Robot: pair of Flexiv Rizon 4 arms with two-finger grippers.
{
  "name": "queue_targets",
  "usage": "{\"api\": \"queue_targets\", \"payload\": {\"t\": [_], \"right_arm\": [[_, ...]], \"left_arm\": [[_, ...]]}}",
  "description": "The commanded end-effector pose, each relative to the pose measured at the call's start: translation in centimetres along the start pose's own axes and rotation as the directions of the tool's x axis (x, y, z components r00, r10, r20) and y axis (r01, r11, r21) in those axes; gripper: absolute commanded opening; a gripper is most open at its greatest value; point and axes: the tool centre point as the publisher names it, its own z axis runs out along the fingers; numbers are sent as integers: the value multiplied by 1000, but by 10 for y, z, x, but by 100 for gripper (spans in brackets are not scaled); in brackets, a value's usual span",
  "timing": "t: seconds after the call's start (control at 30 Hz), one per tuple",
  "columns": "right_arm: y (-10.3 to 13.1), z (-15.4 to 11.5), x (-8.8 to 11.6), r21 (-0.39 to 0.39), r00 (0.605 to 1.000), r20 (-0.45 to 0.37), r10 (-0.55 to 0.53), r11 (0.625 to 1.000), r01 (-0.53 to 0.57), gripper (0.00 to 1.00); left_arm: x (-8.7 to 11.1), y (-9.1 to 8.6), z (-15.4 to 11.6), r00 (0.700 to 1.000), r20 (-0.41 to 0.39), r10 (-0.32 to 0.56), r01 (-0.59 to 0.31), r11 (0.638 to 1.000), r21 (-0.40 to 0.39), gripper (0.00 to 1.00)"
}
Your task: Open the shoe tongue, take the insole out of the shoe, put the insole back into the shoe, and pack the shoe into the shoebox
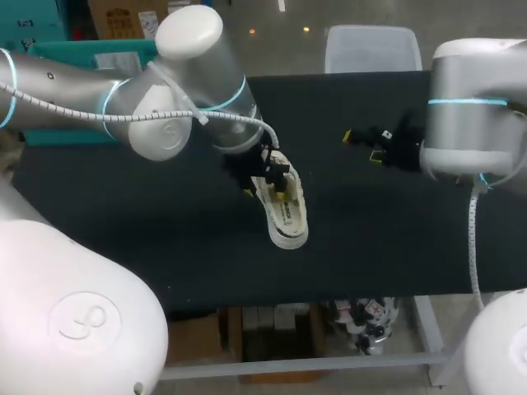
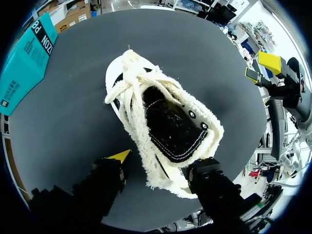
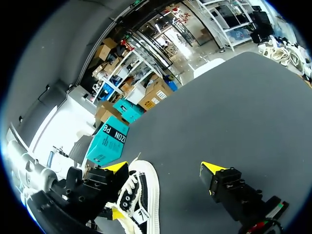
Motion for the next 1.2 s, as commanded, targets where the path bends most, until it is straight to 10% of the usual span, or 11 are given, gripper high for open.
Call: {"api": "queue_targets", "payload": {"t": [0.03, 0.73, 0.9, 1.2], "right_arm": [[4, 1, 6, 931, 998, 48, -40, 363, -30, 100], [4, 1, 6, 932, 998, 46, -41, 362, -28, 100], [17, 1, 4, 955, 979, -124, -160, 248, 162, 100], [36, -8, 10, 988, 922, -91, -377, 84, 132, 100]], "left_arm": [[4, 1, 3, 999, 45, -9, 9, 1000, 17, 0], [-16, -22, -16, 995, 3, -98, 97, 988, 122, 0], [-24, -33, -25, 997, -30, -71, 75, 988, 137, 0], [-28, -43, -52, 996, -64, 66, -56, 987, 152, 0]]}}
